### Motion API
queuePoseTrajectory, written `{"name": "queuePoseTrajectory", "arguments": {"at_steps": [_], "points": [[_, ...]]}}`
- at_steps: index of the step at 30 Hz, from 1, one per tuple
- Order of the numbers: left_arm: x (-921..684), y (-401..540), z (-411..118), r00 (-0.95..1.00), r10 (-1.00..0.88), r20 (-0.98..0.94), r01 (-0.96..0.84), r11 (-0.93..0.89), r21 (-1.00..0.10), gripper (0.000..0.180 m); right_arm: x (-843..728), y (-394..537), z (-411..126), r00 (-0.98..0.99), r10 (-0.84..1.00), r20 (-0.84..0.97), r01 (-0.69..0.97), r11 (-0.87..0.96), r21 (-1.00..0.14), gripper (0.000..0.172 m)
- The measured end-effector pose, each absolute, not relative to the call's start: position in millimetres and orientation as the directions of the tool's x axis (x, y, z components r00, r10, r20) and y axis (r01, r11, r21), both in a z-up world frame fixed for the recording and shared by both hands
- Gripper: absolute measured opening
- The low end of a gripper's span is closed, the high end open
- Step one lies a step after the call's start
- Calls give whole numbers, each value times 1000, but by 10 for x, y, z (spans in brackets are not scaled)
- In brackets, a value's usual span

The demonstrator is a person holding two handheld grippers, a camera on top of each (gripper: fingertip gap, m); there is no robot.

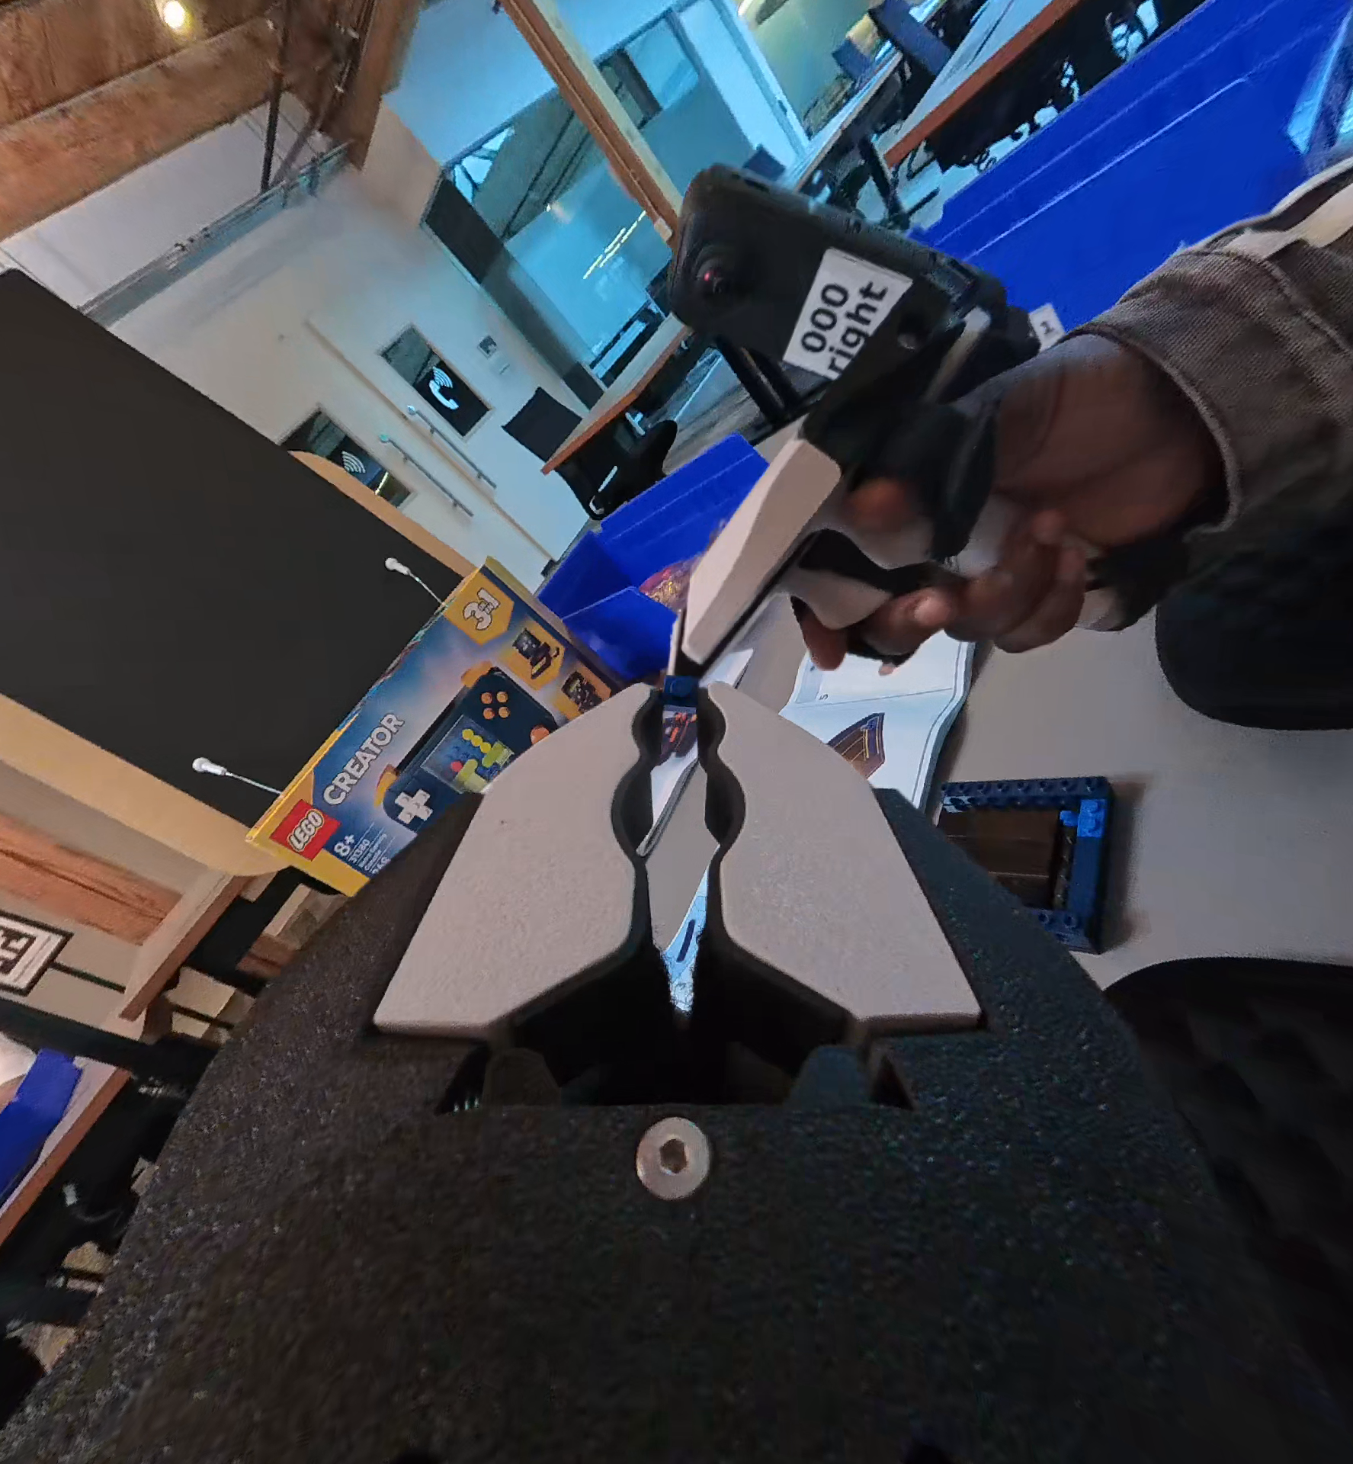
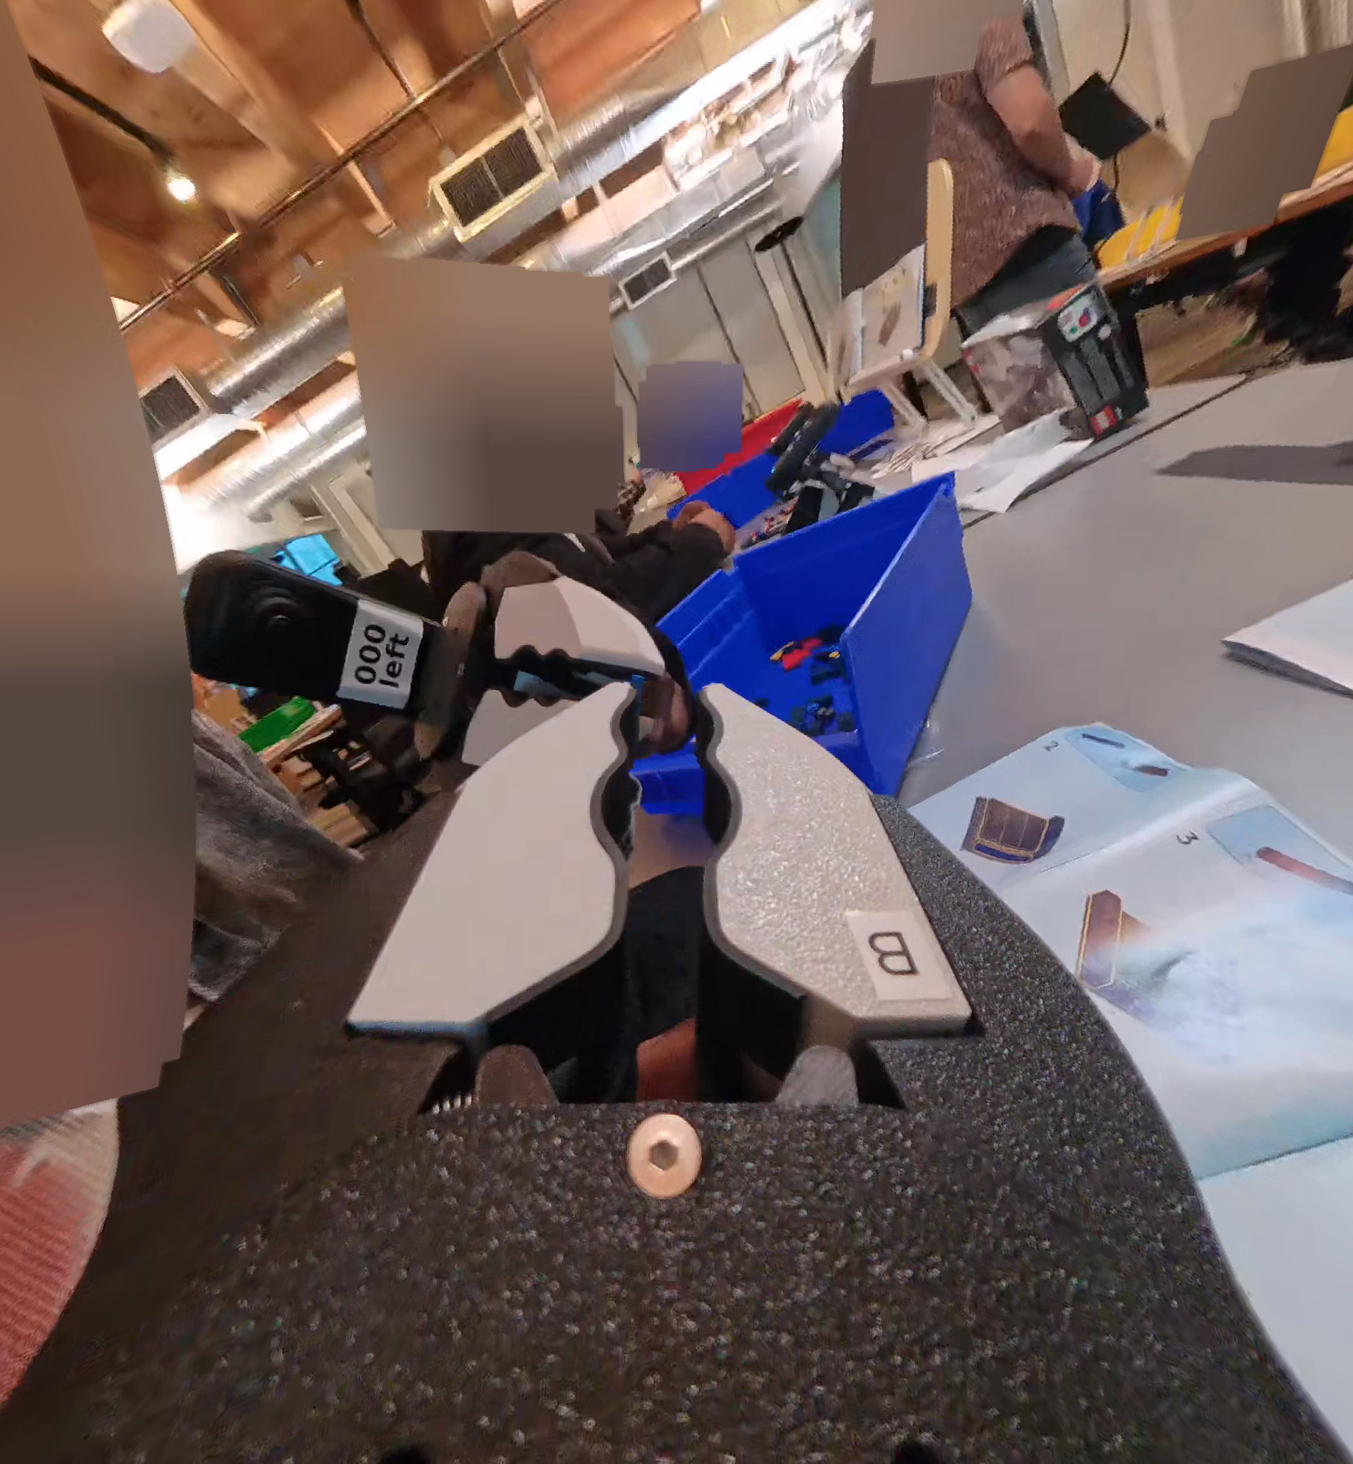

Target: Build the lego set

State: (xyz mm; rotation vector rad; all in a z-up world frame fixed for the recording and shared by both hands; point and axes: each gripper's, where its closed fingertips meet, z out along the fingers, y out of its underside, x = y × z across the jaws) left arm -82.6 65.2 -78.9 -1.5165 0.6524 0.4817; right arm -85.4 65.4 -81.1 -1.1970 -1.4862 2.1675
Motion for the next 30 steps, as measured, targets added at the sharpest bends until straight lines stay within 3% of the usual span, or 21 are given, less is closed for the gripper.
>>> {"name": "queuePoseTrajectory", "arguments": {"at_steps": [10,13,16,19,26,30], "points": [[-778,698,-852,742,-135,-657,-660,25,-751,8,-819,580,-825,-678,415,-606,340,-555,-760,4],[-711,696,-774,795,-141,-589,-578,118,-808,18,-791,615,-735,-666,181,-724,441,-686,-578,3],[-695,686,-732,828,-147,-541,-517,173,-839,12,-763,634,-705,-619,-81,-781,562,-741,-369,3],[-701,680,-724,846,-161,-508,-481,183,-858,12,-753,622,-721,-596,-171,-785,604,-740,-297,3],[-685,688,-760,846,-179,-502,-472,184,-862,9,-738,592,-708,-592,-192,-783,623,-726,-293,3],[-705,669,-780,841,-172,-513,-486,177,-856,7,-747,575,-735,-618,-99,-780,589,-716,-376,4]]}}
